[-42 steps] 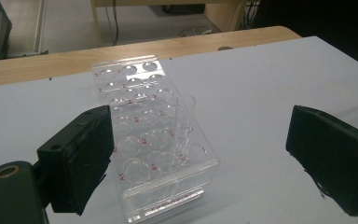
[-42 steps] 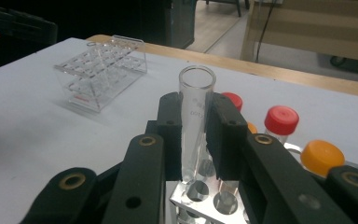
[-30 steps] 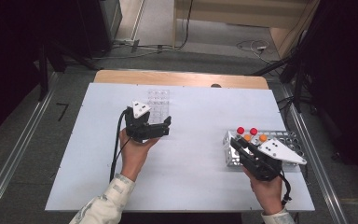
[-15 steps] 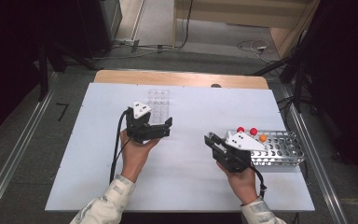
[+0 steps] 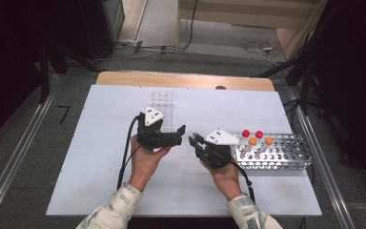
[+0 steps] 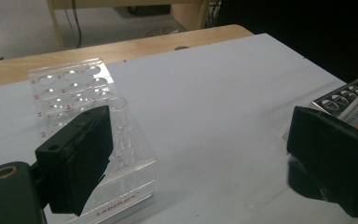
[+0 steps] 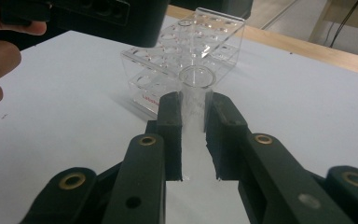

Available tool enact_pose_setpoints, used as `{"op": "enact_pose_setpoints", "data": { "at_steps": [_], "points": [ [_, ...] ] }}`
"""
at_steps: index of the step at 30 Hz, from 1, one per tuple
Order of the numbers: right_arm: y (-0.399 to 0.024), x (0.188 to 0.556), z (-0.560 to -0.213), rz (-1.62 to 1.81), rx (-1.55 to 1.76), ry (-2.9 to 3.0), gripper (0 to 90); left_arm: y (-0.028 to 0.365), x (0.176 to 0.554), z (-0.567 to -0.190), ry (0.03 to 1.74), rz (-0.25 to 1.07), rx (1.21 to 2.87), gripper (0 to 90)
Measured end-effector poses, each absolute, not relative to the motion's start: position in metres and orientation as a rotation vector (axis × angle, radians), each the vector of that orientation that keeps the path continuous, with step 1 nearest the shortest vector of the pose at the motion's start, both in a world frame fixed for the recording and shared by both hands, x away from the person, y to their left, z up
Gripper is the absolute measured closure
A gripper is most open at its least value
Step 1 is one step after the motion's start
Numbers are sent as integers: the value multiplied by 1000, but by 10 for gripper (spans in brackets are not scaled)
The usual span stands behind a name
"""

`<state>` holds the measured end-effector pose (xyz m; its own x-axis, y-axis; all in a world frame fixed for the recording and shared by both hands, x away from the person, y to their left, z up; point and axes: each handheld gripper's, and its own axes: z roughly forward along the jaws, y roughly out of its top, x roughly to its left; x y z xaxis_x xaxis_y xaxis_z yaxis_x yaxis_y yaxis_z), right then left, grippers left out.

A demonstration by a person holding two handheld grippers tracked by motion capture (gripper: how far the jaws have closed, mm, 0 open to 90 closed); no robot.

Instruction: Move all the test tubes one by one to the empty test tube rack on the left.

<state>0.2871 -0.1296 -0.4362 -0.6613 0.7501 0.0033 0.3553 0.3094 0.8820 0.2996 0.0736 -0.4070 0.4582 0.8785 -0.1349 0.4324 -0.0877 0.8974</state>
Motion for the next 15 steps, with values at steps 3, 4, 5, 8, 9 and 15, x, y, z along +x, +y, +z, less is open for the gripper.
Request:
{"op": "enact_pose_setpoints", "data": {
  "at_steps": [3,4,5,8,9,15],
  "points": [
    [-122,291,-438,1298,972,2179,734,70,297,-406,1114,547,1707,82],
    [-120,292,-439,1301,978,2178,734,69,296,-406,1111,554,1711,83],
    [-118,293,-440,1296,980,2178,734,68,295,-406,1108,554,1710,87],
    [-114,296,-442,1304,987,2181,734,66,292,-405,1095,569,1721,143],
    [-112,296,-442,1299,994,2182,734,66,291,-405,1088,574,1725,170],
    [-105,299,-442,1296,980,2185,734,63,288,-406,1049,559,1750,309]
  ]
}}
